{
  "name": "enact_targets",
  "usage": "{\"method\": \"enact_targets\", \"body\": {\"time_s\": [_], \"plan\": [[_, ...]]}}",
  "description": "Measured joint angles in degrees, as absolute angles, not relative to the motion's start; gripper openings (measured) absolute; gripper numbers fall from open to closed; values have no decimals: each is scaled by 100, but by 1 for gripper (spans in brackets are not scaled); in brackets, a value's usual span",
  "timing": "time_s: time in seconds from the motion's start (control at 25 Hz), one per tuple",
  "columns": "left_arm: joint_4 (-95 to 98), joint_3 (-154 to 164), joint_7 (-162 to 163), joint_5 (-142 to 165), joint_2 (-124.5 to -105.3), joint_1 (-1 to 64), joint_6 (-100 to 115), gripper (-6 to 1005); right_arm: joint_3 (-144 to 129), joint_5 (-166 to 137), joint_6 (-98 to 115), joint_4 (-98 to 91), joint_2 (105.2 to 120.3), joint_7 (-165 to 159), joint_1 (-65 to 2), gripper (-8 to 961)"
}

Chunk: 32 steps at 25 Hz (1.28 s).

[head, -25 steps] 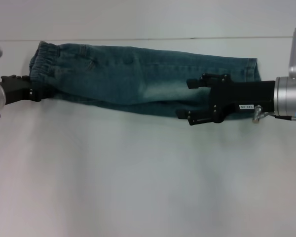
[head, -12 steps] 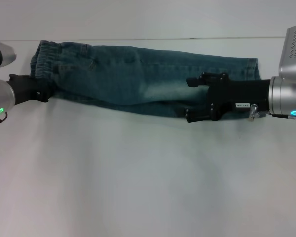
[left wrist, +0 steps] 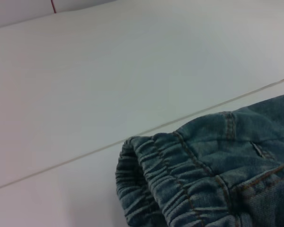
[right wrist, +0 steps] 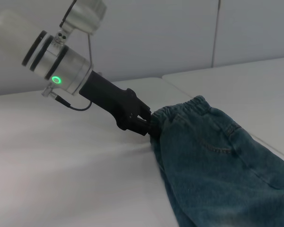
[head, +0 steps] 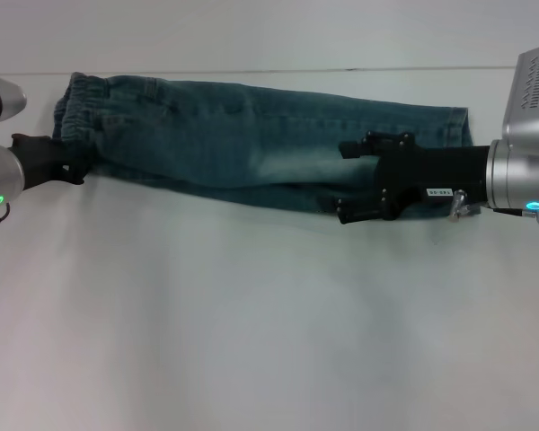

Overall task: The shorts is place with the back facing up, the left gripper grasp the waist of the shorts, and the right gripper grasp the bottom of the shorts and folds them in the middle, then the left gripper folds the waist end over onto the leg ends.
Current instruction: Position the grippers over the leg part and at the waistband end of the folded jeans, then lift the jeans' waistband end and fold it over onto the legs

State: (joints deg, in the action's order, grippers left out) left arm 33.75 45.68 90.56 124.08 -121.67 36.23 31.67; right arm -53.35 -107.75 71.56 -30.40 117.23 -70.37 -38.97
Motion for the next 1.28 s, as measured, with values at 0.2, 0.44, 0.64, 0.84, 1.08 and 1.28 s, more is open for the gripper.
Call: {"method": "enact_targets", "body": {"time_s": [0.2,0.44,0.64,0.84,1.08,1.28], "plan": [[3409,4589,9054,12409,-12171,3601,3150,307,-5335,-10775,7080,-3029,11749,-7033,-3885,955],[3427,4597,9052,12410,-12173,3594,3163,237,-5335,-10775,7059,-3029,11776,-6994,-3884,950],[3446,4597,9043,12410,-12173,3566,3170,199,-5375,-10775,6998,-3030,11787,-6988,-3898,936],[3519,4595,9043,12411,-12177,3522,3185,154,-5419,-10775,6876,-3032,11811,-6986,-3913,922],[4071,4596,9060,12439,-12315,3312,3423,88,-5437,-10742,6503,-3026,11934,-6821,-3906,905],[4436,4604,9102,12462,-12368,3247,3900,32,-5422,-10251,6169,-2724,11976,-6444,-3928,742]]}}
